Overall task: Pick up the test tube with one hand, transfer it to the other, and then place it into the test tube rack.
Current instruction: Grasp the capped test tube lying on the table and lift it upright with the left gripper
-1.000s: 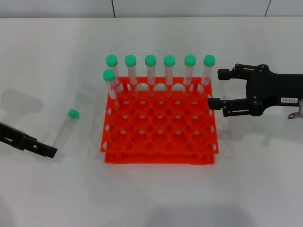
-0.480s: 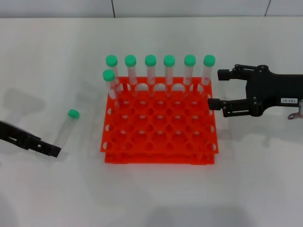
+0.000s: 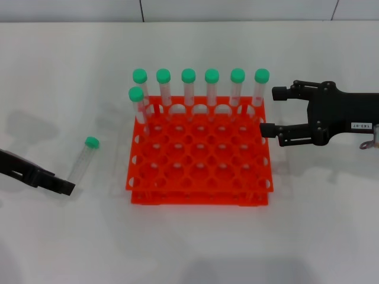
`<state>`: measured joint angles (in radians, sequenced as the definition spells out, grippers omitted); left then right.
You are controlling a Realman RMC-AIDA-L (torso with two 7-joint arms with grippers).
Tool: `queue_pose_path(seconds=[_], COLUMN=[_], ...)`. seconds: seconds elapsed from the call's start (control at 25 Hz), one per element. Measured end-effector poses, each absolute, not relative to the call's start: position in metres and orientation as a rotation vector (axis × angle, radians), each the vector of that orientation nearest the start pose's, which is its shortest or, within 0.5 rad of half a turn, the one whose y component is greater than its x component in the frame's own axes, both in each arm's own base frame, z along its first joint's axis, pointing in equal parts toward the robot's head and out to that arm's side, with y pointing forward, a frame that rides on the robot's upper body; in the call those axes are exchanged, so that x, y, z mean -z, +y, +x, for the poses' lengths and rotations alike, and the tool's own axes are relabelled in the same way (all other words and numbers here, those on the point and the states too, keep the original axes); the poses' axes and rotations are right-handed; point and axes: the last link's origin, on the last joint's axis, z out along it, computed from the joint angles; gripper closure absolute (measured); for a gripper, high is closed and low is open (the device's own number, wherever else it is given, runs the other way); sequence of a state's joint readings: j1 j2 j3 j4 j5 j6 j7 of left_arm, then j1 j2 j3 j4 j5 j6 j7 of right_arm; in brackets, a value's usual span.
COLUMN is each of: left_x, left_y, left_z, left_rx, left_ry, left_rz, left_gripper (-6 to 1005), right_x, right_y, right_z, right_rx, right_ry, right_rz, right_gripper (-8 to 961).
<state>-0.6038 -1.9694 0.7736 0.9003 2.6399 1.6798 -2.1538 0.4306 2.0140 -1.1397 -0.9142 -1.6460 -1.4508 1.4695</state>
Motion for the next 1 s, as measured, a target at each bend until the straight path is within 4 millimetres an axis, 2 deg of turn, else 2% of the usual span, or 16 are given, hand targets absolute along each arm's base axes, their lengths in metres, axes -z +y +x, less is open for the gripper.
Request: queue_pose_path(seconds=[0.24,1.0], left_x=[-0.049,-0.043], left_y=[0.339,0.344], left_z=[-0.298,-0.295], left_rx=[-0.343,-0.384], left_ry=[-1.36,-1.334], left_rz=[-2.609,-2.625], left_gripper=[326,329], right_x=[-0.016,-0.015], right_y=[0.34,0.341], right_z=[0.218,0.218], right_rx=[-0.696,-0.694], right_ry=[0.361,0.365], right_rz=[-2.769,-2.765], right_gripper=[89,90])
